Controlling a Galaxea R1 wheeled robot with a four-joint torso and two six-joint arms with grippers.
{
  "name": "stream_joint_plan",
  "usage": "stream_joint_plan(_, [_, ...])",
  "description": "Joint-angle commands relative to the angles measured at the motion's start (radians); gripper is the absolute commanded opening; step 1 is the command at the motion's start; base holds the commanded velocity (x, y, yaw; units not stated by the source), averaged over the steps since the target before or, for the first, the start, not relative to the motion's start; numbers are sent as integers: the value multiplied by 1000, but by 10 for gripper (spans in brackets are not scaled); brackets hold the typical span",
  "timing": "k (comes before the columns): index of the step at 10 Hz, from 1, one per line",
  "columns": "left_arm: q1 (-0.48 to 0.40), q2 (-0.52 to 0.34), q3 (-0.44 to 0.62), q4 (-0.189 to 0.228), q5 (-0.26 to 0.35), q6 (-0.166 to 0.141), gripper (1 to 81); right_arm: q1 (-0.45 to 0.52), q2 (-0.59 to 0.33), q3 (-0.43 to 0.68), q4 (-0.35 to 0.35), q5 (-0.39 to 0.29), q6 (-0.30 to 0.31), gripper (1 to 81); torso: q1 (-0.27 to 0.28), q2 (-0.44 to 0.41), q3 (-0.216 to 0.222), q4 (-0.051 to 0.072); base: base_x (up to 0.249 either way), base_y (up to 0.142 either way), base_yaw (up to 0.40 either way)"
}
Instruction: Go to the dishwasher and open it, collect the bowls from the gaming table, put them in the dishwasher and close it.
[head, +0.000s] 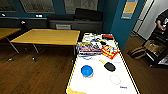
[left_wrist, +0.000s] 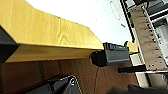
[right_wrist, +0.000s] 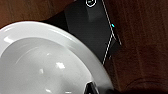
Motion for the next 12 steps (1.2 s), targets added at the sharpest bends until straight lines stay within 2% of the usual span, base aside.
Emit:
stream_joint_plan(1, [-202,27,12,-9,91,-128,811,15,-22,28,-18,-38,2,10,0,0,0,0,0,0,0])
stream_joint_plan(2, [-243,29,8,-6,92,-181,811,17,-19,31,-16,-38,2,10,0,0,0,0,0,0,0])
stream_joint_plan(3, [-288,28,8,-8,116,-207,811,21,-13,30,-16,-41,2,10,0,0,0,0,0,0,0])
stream_joint_plan(4, [-322,28,8,-11,147,-215,811,23,-11,28,-18,-41,2,10,0,0,0,0,0,0,0])
stream_joint_plan(6, [-385,47,-15,-8,152,-243,811,26,-8,28,-18,-45,2,10,0,0,0,0,0,0,0])
stream_joint_plan(8, [-420,81,-45,-12,187,-246,811,28,-8,31,-18,-46,2,10,0,0,0,0,0,0,0])
stream_joint_plan(9, [-434,119,-92,-12,193,-255,811,32,-7,33,-18,-47,2,10,0,0,0,0,0,0,0])
stream_joint_plan(11, [-463,156,-172,-14,193,-315,811,38,2,33,-18,-50,2,10,0,0,0,0,0,0,0])
stream_joint_plan(12, [-478,153,-192,-15,195,-327,811,41,2,33,-18,-52,2,10,0,0,0,0,0,0,0])
